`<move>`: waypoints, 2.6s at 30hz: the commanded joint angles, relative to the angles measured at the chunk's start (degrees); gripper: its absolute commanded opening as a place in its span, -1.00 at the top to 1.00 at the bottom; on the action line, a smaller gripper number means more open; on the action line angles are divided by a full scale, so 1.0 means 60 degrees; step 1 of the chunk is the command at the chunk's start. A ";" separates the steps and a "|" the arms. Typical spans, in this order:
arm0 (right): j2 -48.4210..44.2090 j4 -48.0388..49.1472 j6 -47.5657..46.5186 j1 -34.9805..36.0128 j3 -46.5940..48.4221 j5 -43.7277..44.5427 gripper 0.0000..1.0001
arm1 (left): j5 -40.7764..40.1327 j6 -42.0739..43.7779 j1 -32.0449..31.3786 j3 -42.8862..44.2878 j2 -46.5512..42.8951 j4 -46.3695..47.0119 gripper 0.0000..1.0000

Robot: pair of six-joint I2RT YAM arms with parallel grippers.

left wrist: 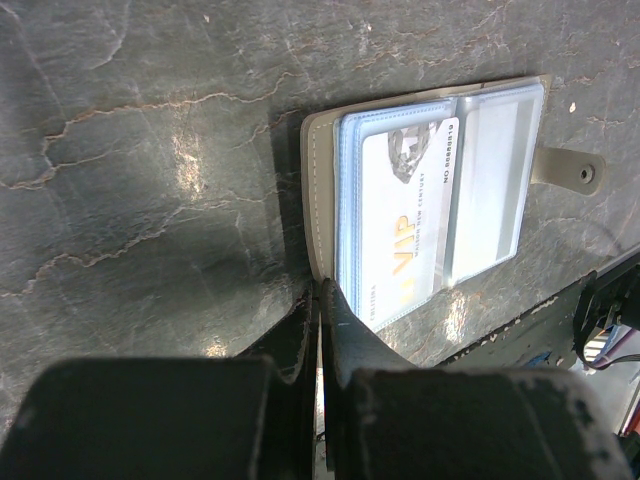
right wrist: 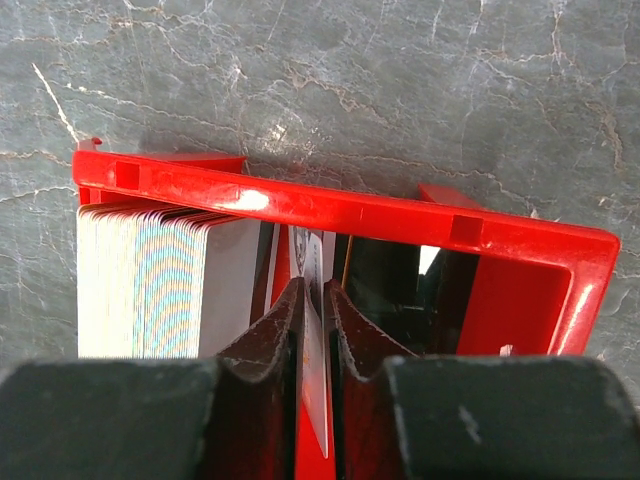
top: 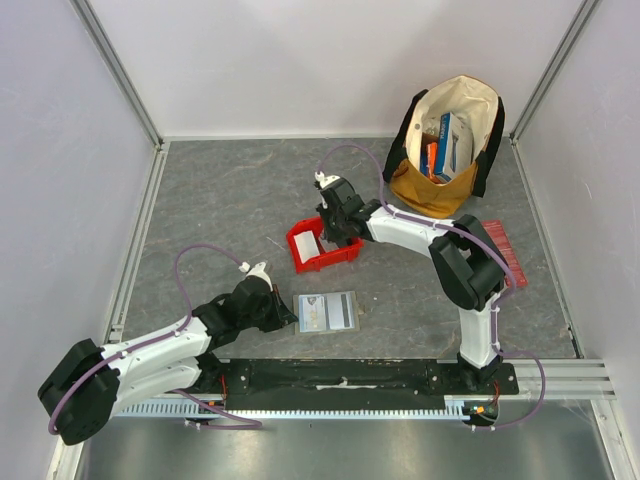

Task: Put the credit cards into the card holder
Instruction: Pick up the credit card from the storage box, then insert the credit card into the card holder.

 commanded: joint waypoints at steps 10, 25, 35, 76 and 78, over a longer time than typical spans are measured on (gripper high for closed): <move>-0.0374 -0.0298 -0.0207 0.0038 0.0274 0.0418 0.69 | -0.0008 0.0034 0.0065 0.0028 -0.0095 0.0096 0.97; -0.0477 -0.0166 0.0013 0.0214 -0.0254 0.0229 0.62 | 0.0022 0.0019 0.0065 -0.0045 -0.0270 0.0052 0.96; -0.0783 -0.0166 -0.0162 0.0228 -0.0049 0.0506 0.96 | -0.0037 0.0019 0.0065 -0.0045 -0.0358 -0.0022 0.96; -0.7069 0.2500 0.4861 0.1678 -0.7431 0.0081 1.00 | 0.0153 0.0004 0.0065 0.0058 -0.0402 -0.0154 0.97; -0.7010 0.2515 0.4949 0.1795 -0.7577 0.0285 1.00 | 0.0153 -0.0010 0.0079 0.0058 -0.0417 -0.0154 0.96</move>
